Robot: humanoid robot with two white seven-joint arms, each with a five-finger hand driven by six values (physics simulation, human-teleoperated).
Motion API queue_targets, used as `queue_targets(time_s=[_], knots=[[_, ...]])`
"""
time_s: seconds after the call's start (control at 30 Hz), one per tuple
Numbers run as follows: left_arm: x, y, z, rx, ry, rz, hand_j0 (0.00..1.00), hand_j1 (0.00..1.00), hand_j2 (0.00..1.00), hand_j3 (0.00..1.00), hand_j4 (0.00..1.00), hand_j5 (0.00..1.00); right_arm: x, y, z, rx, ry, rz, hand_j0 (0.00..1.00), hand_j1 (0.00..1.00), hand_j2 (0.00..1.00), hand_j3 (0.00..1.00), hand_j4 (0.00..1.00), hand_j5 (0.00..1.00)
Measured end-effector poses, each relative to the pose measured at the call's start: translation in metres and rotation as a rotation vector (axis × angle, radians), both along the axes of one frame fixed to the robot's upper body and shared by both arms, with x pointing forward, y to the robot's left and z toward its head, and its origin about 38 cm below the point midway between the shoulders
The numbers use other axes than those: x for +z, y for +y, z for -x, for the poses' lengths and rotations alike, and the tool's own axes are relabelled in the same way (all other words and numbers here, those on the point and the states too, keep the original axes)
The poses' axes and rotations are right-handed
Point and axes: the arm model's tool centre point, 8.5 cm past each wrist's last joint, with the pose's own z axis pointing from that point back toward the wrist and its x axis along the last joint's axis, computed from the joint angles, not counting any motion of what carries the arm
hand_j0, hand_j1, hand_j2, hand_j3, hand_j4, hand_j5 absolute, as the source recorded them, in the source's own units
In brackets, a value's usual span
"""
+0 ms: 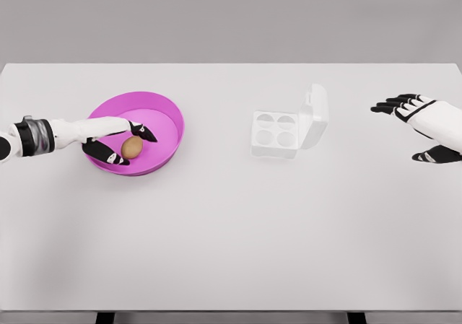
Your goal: Pack egg into the box and close the box lid
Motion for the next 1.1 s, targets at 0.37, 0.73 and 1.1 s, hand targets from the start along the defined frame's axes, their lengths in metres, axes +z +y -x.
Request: queue_targets(time_s=[0.37, 0.73, 1.1], knots=[[0.0003, -0.0001, 0.0003, -0.004, -0.002, 0.001, 0.61, 0.61, 0.61, 0.61, 0.61, 0.61, -0.0004, -0.0006, -0.0001, -0.002, 0.001, 0.001, 1.00, 1.00, 1.00, 1.00, 1.00, 1.00], [0.0030, -0.0002, -0.0012, -0.003, -0.008, 0.000, 0.53, 0.53, 0.53, 0.53, 0.53, 0.53, -0.0004, -0.0011, -0.0001, -0.003, 0.002, 0.002, 1.00, 1.00, 1.00, 1.00, 1.00, 1.00], [0.0088, -0.0019, -0.0033, -0.005, -0.021, 0.004, 0.49, 0.49, 0.49, 0.49, 0.49, 0.49, 0.0000, -0.0026, -0.0002, -0.007, 0.001, 0.001, 1.00, 1.00, 1.00, 1.00, 1.00, 1.00]])
